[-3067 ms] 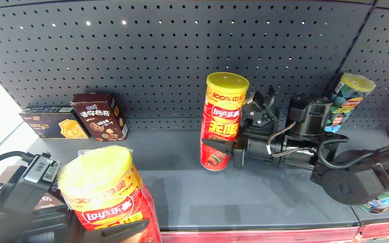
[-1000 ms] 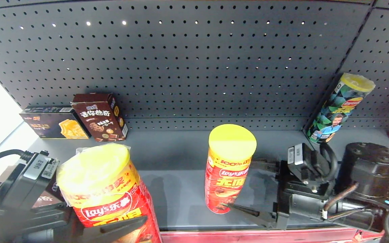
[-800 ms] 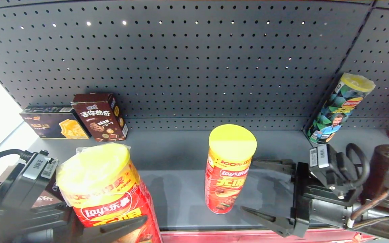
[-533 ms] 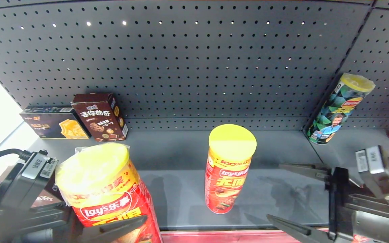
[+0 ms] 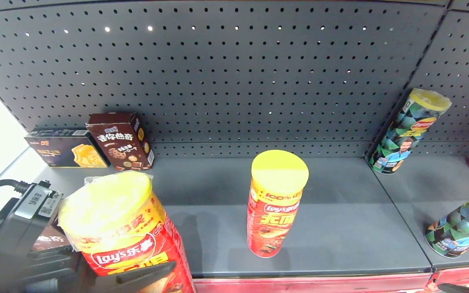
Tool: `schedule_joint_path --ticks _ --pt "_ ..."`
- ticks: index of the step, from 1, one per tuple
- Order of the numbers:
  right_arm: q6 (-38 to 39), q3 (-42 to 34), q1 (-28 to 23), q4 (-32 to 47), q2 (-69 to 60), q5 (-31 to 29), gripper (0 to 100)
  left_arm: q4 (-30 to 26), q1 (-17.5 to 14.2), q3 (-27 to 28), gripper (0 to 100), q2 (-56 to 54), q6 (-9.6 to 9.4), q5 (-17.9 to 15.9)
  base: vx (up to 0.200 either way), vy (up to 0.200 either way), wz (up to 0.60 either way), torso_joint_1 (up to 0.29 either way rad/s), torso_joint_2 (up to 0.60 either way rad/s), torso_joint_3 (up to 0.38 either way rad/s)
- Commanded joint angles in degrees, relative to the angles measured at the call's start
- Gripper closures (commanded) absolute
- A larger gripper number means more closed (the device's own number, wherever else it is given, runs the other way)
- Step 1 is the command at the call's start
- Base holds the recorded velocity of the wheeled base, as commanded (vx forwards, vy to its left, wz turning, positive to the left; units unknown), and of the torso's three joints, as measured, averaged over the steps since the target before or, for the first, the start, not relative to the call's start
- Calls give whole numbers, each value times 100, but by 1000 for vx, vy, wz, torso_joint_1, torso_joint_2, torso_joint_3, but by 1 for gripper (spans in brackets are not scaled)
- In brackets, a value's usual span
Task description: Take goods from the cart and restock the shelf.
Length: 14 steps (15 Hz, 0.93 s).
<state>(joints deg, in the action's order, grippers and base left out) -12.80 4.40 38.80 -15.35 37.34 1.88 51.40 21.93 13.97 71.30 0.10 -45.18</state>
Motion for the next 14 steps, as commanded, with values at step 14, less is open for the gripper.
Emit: schedule_joint_path --ticks 14 --pt "375 -361 -3871 1350 -3734 -38 0 -24 127 -114 100 -99 -19 -9 0 0 0 0 0 0"
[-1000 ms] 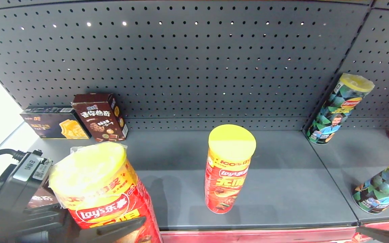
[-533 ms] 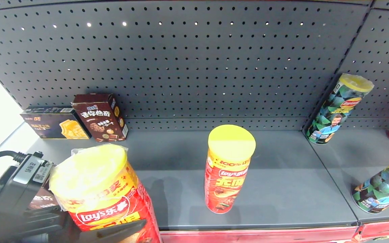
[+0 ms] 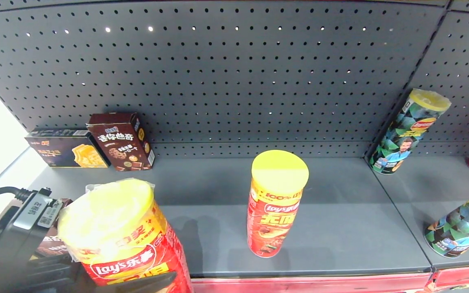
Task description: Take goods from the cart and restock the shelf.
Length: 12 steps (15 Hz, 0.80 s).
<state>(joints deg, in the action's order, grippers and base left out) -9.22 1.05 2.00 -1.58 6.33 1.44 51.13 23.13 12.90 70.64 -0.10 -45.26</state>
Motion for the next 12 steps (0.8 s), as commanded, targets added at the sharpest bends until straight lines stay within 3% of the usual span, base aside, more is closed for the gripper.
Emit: schedule_joint_path --ticks 1,3,5,7,12 --pt "8 -61 -200 -132 -633 -109 0 3 8 2 100 -33 1 0 0 0 0 0 0 0" --pt "25 -105 -200 -237 -633 -680 0 11 8 37 100 -33 1 0 0 0 0 0 0 0" --pt "649 -105 -200 -219 -633 -1093 0 20 8 73 100 -33 1 0 0 0 0 0 0 0" --pt "632 -105 -182 -52 -633 322 0 20 25 73 100 -33 1 0 0 0 0 0 0 0" --pt "895 -105 -191 132 -633 -12 0 29 69 143 100 -33 1 0 0 0 0 0 0 0"
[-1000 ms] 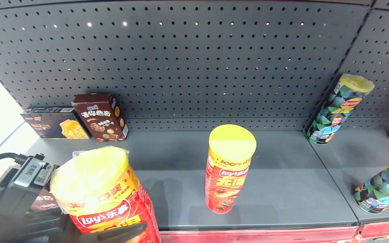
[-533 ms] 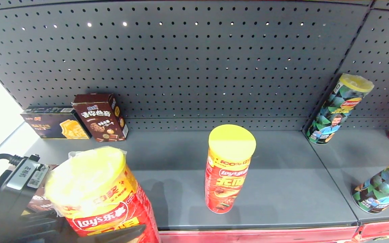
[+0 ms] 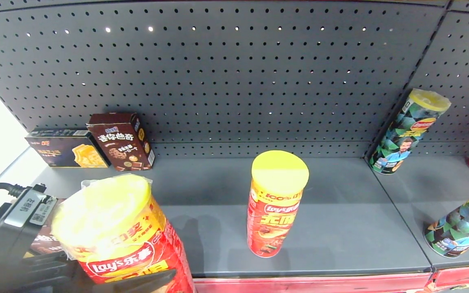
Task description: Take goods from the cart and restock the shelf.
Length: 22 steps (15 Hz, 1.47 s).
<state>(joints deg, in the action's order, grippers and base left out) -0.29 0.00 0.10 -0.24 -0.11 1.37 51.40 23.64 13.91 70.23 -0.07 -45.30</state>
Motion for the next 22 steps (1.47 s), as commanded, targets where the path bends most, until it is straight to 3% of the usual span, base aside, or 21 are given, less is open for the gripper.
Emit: schedule_joint_path --ticks 1,4,6,7,11,15,16,17,20,22 --pt "3 0 -1 -2 11 -5 0 -7 132 165 100 52 -1 12 0 0 0 0 0 0" --pt "3 0 -1 -2 11 -5 0 -33 150 718 100 351 -1 4 0 0 0 0 0 0" --pt "3 0 -1 -2 11 -5 0 -77 115 947 100 404 -1 320 0 0 0 0 0 0" --pt "3 0 -1 -2 11 -5 0 -86 159 1307 100 588 7 452 0 0 0 0 0 0" --pt "3 0 -1 -2 11 -5 0 -183 150 2072 100 1142 7 461 0 0 0 0 0 0" --pt "3 0 -1 -2 11 -5 0 -631 80 2872 100 1828 -160 461 0 0 0 0 0 0" --pt "3 0 -1 -2 11 -5 0 -868 -70 3171 100 2135 -441 443 0 0 0 0 0 0" --pt "3 0 -1 -2 11 -5 0 -921 -96 3276 100 2223 -459 408 0 0 0 0 0 0" --pt "3 0 -1 -2 11 -5 0 -1228 -114 3900 100 2663 -450 -163 0 0 0 0 0 0" --pt "3 0 -1 -2 11 -5 0 -1404 -114 4146 100 2847 -450 -313 0 0 0 0 0 0"
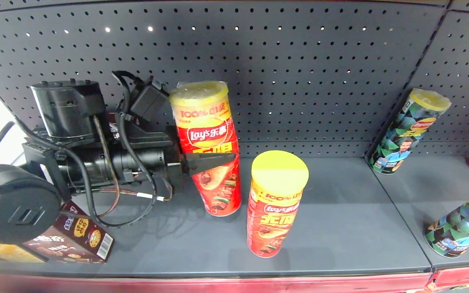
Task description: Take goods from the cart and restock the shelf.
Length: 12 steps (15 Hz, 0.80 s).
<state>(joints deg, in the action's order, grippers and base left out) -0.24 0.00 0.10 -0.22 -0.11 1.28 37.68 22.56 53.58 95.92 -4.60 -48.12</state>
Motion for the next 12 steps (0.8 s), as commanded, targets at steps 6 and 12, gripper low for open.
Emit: schedule_joint_path --ticks 6,12 --pt "-2 0 -1 -4 11 4 0 -15 37 364 100 639 -50 -66 0 0 0 0 0 0" --pt "-2 0 -1 -4 11 4 0 -59 64 1181 100 1157 -85 338 0 0 0 0 0 0"
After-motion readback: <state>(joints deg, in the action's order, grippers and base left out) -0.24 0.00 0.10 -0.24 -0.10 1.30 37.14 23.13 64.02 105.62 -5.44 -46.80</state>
